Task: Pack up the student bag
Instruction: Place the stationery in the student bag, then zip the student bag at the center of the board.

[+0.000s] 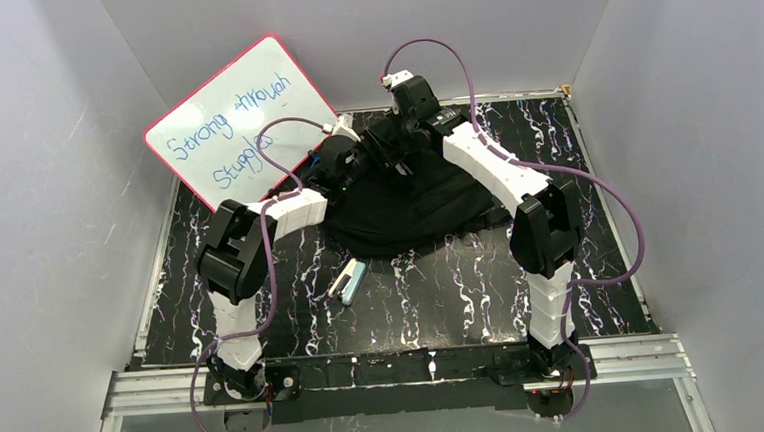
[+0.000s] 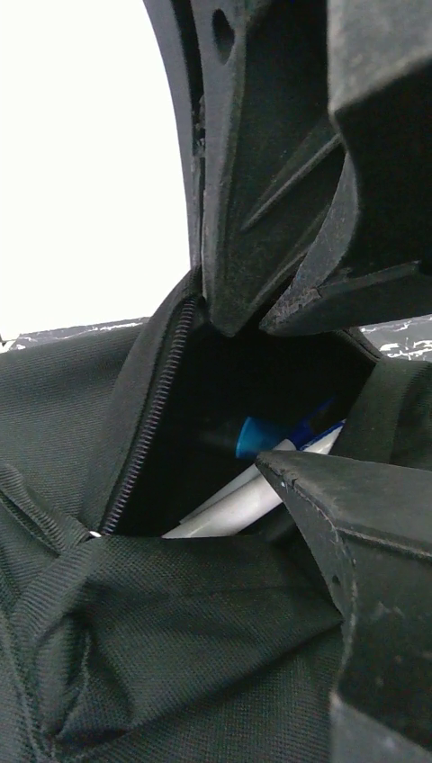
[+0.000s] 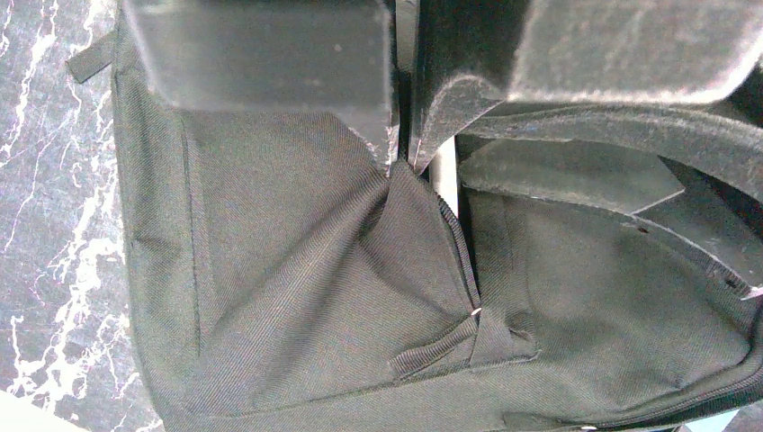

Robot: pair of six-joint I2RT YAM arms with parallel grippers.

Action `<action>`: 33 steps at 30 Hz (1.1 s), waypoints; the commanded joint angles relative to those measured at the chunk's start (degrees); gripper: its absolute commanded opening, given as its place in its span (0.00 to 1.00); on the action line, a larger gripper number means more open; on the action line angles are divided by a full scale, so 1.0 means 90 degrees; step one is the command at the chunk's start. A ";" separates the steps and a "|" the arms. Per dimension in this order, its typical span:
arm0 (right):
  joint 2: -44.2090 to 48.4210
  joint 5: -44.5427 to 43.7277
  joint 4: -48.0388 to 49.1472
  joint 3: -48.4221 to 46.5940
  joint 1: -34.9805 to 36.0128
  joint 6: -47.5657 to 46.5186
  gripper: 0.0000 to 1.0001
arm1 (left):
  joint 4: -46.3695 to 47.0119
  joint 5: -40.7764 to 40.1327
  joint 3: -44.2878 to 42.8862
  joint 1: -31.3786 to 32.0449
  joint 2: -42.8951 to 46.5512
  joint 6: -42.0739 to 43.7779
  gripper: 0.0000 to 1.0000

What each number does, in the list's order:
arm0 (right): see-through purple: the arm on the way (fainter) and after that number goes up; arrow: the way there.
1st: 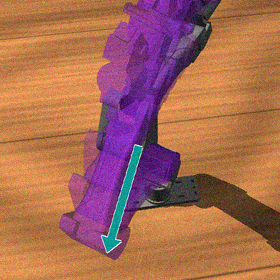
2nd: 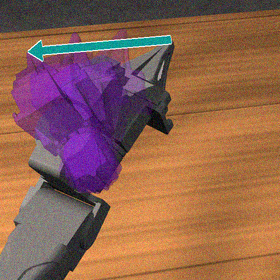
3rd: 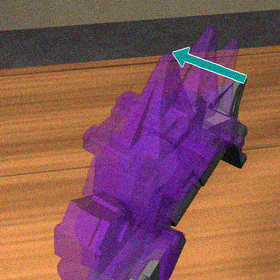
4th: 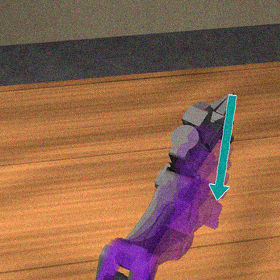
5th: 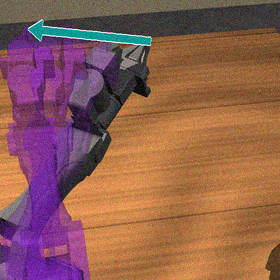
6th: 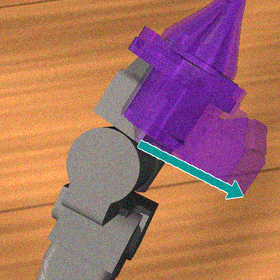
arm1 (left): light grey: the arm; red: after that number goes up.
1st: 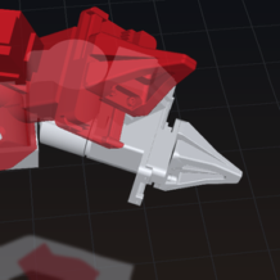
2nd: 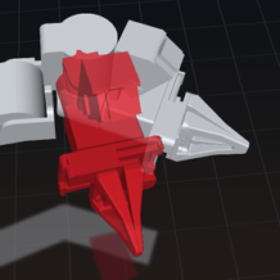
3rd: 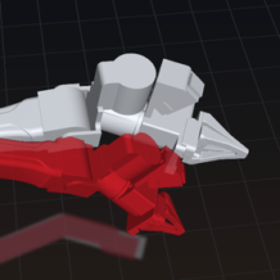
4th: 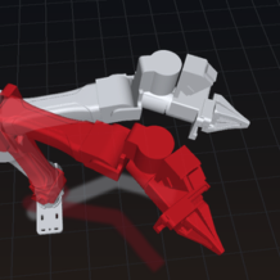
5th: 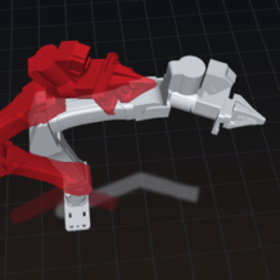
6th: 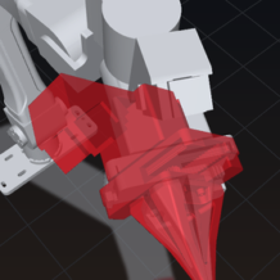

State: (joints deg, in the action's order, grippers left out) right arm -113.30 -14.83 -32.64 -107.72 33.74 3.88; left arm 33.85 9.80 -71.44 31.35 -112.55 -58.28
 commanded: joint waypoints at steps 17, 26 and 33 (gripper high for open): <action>0.0468 0.0500 0.0531 0.0059 0.0020 0.0018 0.06 | -0.2282 -0.1381 0.0533 -0.0377 0.1408 0.1575 0.47; 0.0474 0.0507 0.0546 0.0150 0.0017 0.0020 0.07 | -0.2009 -0.0658 0.0463 -0.0525 0.1155 0.1705 0.47; 0.0451 0.0505 0.0570 0.0196 0.0014 0.0036 0.07 | -0.1523 -0.0145 0.0252 -0.0525 0.0953 0.1832 0.47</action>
State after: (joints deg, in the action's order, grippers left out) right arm -113.16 -11.81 -31.38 -105.89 33.47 3.88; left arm 16.56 5.37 -66.48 26.39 -104.09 -43.79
